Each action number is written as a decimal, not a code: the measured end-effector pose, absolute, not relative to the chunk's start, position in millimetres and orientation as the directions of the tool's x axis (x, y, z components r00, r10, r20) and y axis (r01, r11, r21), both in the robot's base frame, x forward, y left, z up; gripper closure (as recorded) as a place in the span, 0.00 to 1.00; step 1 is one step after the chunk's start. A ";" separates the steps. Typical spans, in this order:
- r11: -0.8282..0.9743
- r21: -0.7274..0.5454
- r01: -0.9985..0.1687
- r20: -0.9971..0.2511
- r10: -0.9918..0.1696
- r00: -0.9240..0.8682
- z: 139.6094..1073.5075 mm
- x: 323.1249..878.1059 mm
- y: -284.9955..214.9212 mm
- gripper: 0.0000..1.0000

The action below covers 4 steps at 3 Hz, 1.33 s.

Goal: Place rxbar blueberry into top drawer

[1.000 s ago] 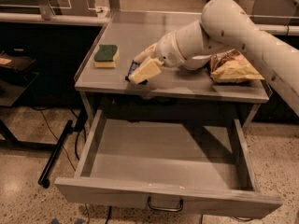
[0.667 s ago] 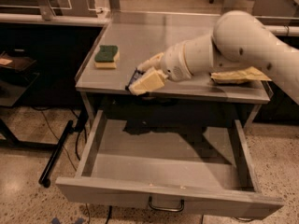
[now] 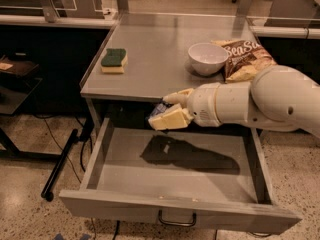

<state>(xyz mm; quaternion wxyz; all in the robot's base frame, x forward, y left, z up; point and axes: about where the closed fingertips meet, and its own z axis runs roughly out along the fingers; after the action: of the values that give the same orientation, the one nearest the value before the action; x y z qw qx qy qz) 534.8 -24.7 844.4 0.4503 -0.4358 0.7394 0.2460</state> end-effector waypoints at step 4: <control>0.585 0.119 -0.802 -0.875 -0.321 -0.364 762.7 522.6 -42.7 1.00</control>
Offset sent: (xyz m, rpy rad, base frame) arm -0.0197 -0.0182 -0.0315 0.0300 0.0326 -0.0909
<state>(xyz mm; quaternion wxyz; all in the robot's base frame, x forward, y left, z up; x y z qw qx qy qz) 522.6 -42.7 762.7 0.4335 -0.3610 0.7777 0.2774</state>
